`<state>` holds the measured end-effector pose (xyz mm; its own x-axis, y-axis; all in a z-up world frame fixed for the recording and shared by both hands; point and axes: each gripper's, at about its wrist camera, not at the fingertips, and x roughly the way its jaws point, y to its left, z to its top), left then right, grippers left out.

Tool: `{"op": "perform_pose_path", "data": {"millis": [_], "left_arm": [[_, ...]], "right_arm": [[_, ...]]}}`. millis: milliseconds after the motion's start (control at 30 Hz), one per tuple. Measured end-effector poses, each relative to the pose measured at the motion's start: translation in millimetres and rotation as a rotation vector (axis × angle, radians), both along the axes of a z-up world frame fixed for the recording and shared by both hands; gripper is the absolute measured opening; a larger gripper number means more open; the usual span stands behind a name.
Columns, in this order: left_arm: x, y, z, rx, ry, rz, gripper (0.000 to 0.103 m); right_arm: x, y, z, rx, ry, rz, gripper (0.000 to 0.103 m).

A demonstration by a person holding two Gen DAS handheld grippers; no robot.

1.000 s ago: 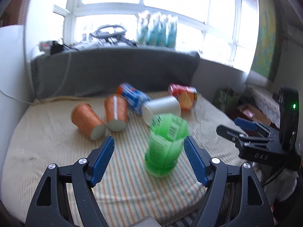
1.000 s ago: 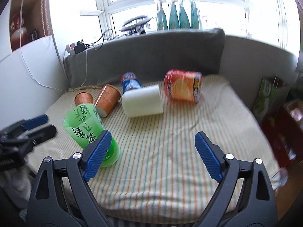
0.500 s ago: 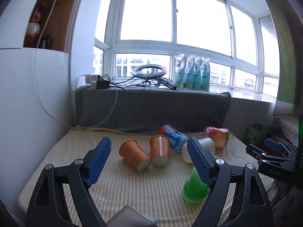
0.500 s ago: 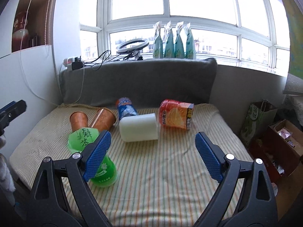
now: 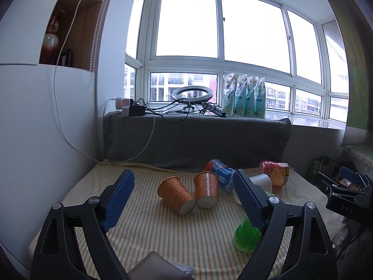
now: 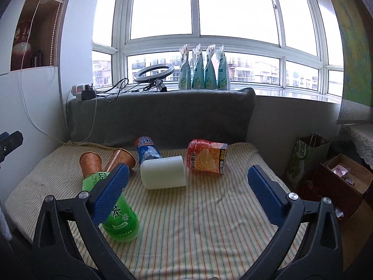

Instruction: Flip cup upright

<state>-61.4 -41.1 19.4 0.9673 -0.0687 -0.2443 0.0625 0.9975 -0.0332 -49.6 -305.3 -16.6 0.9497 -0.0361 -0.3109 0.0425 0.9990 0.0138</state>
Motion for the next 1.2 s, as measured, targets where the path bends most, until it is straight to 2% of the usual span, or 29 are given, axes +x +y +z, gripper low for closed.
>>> {"op": "perform_pose_path", "data": {"millis": [733, 1200], "left_arm": [[2, 0, -3, 0.006, 0.029, -0.011, 0.089], [0, 0, -4, 0.031, 0.009, -0.001, 0.089]], "right_arm": [[1, 3, -4, 0.001, 0.011, 0.014, 0.103], [6, 5, -9, -0.002, 0.028, 0.014, 0.103]]}}
